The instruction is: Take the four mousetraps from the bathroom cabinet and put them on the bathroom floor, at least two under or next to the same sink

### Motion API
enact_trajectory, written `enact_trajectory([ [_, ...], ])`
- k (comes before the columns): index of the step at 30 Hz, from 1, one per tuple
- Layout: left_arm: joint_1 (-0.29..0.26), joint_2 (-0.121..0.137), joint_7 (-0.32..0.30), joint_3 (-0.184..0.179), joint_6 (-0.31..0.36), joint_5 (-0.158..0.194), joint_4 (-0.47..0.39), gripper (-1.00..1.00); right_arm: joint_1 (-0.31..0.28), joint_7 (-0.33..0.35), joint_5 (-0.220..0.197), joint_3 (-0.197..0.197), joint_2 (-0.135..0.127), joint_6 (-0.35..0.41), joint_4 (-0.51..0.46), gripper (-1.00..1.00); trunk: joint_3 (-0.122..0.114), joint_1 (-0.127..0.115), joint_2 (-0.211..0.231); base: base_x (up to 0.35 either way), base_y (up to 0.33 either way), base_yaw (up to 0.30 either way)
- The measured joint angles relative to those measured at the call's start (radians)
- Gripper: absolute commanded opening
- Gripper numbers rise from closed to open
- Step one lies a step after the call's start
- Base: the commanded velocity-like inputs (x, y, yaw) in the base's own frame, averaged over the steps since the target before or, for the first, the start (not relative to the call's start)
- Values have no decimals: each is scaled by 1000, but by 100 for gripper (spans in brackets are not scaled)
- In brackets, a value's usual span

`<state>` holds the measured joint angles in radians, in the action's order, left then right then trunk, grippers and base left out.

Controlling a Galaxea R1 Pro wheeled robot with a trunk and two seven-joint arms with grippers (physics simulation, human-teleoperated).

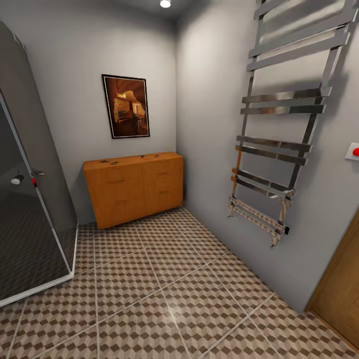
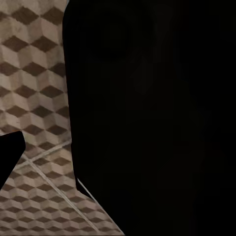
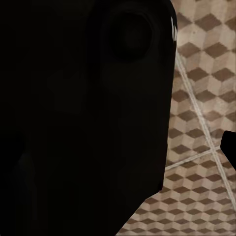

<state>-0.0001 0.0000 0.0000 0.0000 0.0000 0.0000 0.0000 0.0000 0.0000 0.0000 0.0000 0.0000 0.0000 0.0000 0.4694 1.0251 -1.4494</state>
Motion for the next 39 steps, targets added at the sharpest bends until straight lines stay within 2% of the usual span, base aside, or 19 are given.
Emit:
enact_trajectory([
  [6, 0, -3, -4, 11, -7, 6, -30, 100, 2, -3, 6, 4, 4, -4, 1, 100, 0, 0, 0, 0, 0, 0],
  [20, -1, -12, -3, 12, -47, 16, -35, 100, 2, 2, 12, 9, 2, -4, 1, 100, 0, 0, 0, 0, 0, 0],
  [33, -1, -14, -3, 11, -58, 18, -35, 100, 2, 2, 12, 9, 2, -4, 1, 100, 0, 0, 0, 0, 0, 2],
  [39, -1, -14, -3, 11, -59, 18, -35, 100, 2, 2, 12, 9, 2, -4, 1, 100, 0, 0, 0, 0, 0, 129],
])
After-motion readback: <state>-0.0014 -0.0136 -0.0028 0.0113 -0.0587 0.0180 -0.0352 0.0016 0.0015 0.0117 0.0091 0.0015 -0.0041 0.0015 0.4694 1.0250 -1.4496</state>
